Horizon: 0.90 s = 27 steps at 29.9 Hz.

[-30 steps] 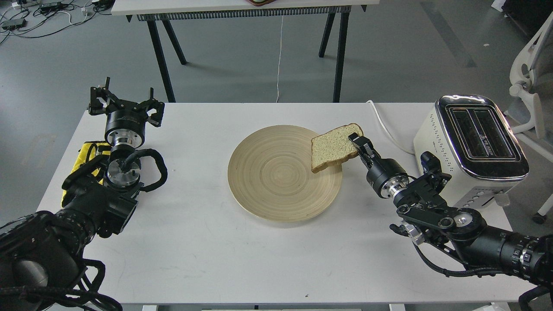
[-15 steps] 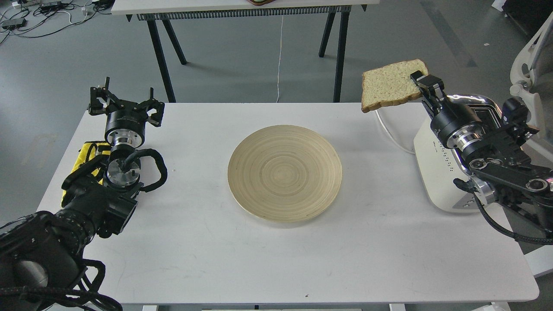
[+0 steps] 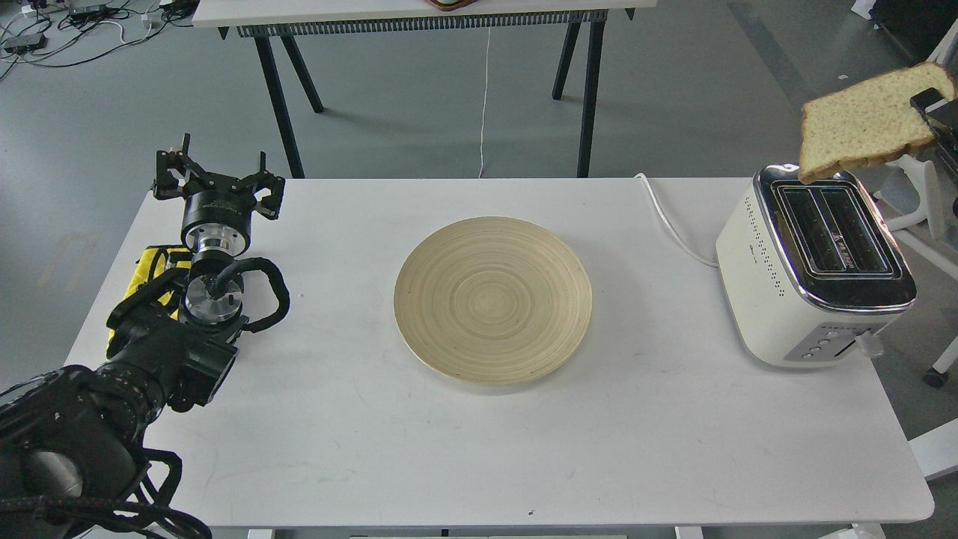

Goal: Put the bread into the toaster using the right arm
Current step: 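Carry the bread with the right gripper up above the toaster, then lower the bread with the right gripper into the toaster slot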

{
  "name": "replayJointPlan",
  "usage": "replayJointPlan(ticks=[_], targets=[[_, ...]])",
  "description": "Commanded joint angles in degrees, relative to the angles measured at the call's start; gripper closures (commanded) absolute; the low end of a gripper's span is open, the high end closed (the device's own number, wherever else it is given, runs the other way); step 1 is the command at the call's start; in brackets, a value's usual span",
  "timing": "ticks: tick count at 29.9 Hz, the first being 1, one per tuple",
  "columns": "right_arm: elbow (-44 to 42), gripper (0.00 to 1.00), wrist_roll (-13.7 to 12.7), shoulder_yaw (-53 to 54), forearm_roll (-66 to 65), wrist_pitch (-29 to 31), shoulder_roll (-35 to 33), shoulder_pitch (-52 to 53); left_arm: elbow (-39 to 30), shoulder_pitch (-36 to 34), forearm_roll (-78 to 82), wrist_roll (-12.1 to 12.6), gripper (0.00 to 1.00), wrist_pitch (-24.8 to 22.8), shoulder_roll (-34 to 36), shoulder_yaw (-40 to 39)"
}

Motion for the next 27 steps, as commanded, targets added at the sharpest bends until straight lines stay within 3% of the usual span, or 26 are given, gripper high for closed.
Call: replayJointPlan(ticks=[1, 27], targets=[[-0.3, 0.87, 0.0, 0.0, -2.0, 0.0, -0.6, -2.5, 0.0, 0.0, 0.0, 0.0, 0.0, 0.0, 0.0, 0.0], [-7.3, 0.87, 0.0, -2.6, -9.1, 1.0, 0.8, -4.7, 0.0, 0.0, 0.0, 0.0, 0.0, 0.0, -0.1, 0.1]])
